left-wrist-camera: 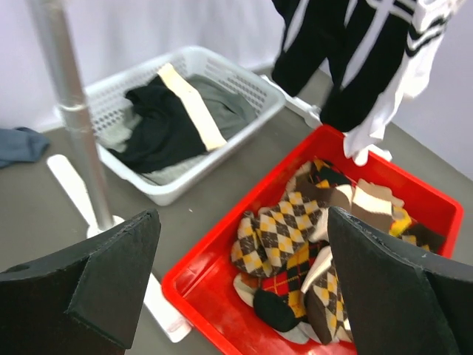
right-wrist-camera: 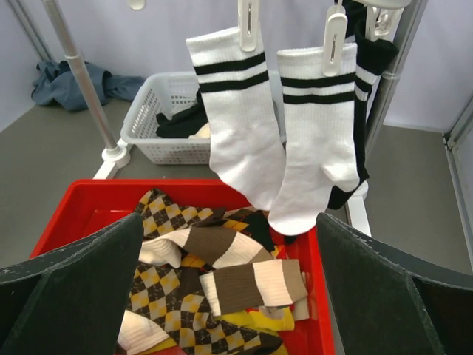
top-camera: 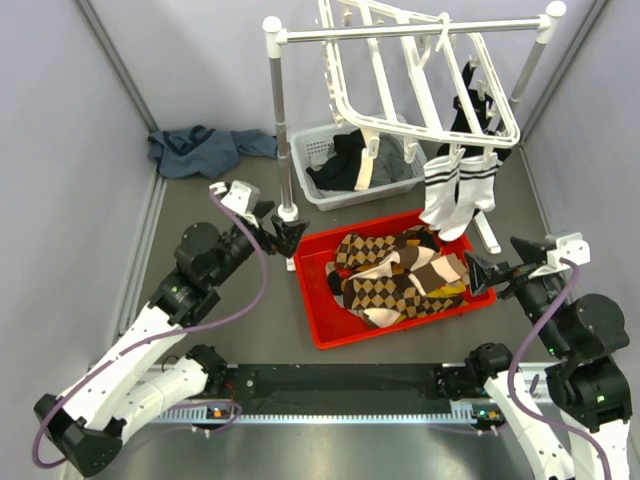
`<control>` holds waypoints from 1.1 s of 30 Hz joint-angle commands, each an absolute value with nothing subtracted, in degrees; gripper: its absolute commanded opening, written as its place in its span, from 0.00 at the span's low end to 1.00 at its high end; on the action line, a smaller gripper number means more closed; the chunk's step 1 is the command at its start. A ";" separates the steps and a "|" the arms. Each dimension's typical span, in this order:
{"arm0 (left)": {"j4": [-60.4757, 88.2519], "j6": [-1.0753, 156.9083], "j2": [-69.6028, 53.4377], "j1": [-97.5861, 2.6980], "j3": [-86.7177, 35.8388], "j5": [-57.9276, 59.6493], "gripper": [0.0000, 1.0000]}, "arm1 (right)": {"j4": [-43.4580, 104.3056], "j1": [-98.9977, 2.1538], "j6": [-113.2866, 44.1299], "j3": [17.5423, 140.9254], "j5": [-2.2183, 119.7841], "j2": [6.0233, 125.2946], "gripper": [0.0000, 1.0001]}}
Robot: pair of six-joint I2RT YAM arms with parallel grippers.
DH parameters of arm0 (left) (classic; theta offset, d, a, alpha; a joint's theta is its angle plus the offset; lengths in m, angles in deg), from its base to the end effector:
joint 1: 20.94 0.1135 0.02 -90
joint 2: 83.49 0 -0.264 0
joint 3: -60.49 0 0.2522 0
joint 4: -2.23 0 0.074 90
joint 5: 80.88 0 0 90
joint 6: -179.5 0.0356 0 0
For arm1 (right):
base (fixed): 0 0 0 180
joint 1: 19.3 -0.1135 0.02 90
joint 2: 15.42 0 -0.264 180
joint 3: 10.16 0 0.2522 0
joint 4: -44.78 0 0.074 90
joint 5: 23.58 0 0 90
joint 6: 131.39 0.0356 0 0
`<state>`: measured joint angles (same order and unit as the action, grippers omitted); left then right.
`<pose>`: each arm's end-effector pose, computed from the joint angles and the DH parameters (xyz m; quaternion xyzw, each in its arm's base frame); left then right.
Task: Clip the socks to the hanger
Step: Open the clamp at the hanger.
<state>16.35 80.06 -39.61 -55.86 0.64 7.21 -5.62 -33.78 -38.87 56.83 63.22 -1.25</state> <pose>0.1483 -0.1050 0.3694 0.1651 0.6757 -0.2819 0.6608 0.0246 0.0084 0.3837 -0.0921 0.6859 0.1258 0.7108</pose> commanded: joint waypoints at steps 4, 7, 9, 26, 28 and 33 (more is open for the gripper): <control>9.05 78.69 -34.19 -55.66 -2.31 -0.10 0.99 | -5.71 -34.41 -38.32 62.38 61.24 4.34 0.99; 7.83 77.99 -31.29 -55.66 -3.63 -2.64 0.99 | -9.93 -34.41 -38.23 66.60 61.85 9.96 0.99; 7.21 77.28 -29.35 -55.75 -4.16 -3.79 0.99 | -11.25 -34.41 -38.05 67.84 60.89 13.12 0.99; -10.19 68.14 -16.71 -56.80 -5.30 -10.65 0.99 | -2.65 -34.41 -30.50 74.26 57.19 25.79 0.99; -14.49 67.44 -14.51 -57.59 -5.48 -10.04 0.99 | -1.42 -34.41 -30.32 74.26 57.46 25.89 0.99; -25.20 66.47 -9.23 -59.53 -6.44 -8.20 0.99 | 1.13 -34.32 -31.02 71.19 57.19 23.96 0.99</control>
<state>-11.34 68.07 -12.09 -58.24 -3.05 -8.59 -3.85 -33.82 -31.20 71.67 56.75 26.01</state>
